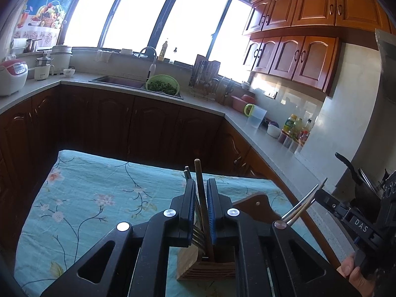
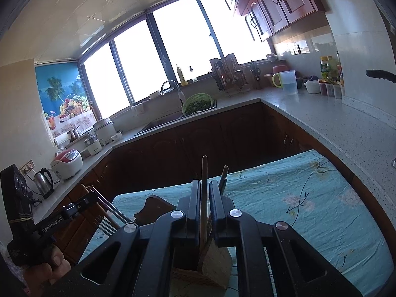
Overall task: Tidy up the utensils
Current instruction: 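Insert both chopsticks into the holder and open both tools, then move both open tools back over the remaining chopsticks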
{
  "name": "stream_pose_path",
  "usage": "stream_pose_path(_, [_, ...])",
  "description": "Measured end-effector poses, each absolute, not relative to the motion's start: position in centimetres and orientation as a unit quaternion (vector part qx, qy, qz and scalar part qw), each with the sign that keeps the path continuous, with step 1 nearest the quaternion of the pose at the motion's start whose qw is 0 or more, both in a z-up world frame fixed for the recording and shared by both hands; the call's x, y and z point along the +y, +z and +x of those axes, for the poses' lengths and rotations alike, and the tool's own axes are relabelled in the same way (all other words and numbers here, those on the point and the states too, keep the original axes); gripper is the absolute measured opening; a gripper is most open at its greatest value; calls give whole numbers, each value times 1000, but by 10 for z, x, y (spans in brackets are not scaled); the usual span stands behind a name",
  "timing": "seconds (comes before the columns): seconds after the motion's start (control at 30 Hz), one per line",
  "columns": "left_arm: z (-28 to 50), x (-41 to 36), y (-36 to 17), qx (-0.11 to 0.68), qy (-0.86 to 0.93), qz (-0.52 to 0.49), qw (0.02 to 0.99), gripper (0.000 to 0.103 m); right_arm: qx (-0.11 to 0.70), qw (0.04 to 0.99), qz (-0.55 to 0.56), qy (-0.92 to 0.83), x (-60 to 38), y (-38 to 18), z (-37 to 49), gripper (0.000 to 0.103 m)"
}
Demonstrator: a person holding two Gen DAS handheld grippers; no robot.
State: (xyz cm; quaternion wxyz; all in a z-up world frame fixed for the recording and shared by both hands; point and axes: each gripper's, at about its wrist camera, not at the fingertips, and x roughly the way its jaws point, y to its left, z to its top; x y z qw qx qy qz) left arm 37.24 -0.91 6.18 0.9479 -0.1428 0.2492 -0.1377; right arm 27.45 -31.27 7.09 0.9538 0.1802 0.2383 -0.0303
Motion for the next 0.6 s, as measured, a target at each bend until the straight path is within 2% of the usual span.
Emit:
stream_pose_path(0.03, [370, -7, 62, 248, -132, -145, 949, 24, 239, 954, 180, -31, -312, 71, 273, 10])
stream_pose_path(0.07, [368, -5, 63, 244, -128, -148, 950, 28, 238, 954, 182, -30, -312, 71, 272, 10])
stream_pose_path(0.2, [362, 2, 66, 244, -124, -156, 949, 31, 234, 953, 189, -32, -314, 74, 267, 12])
stream_pose_path(0.23, [359, 3, 67, 243, -122, -156, 949, 36, 233, 953, 190, -32, -314, 75, 265, 14])
stream_pose_path(0.27, [357, 4, 68, 244, -119, -156, 950, 46, 232, 953, 190, -35, -314, 76, 263, 25])
stream_pose_path(0.33, [349, 7, 69, 241, -113, -158, 951, 60, 225, 954, 195, -34, -316, 79, 257, 61])
stream_pose_path(0.4, [338, 9, 68, 238, -104, -158, 953, 70, 213, 956, 199, -30, -315, 82, 246, 73])
stream_pose_path(0.47, [327, 13, 66, 241, -94, -163, 952, 81, 204, 958, 199, -27, -312, 84, 235, 81])
stream_pose_path(0.53, [314, 17, 60, 252, -87, -175, 948, 84, 198, 959, 200, -28, -309, 84, 225, 98])
stream_pose_path(0.6, [301, 19, 56, 263, -89, -185, 943, 84, 193, 961, 197, -28, -306, 84, 215, 98])
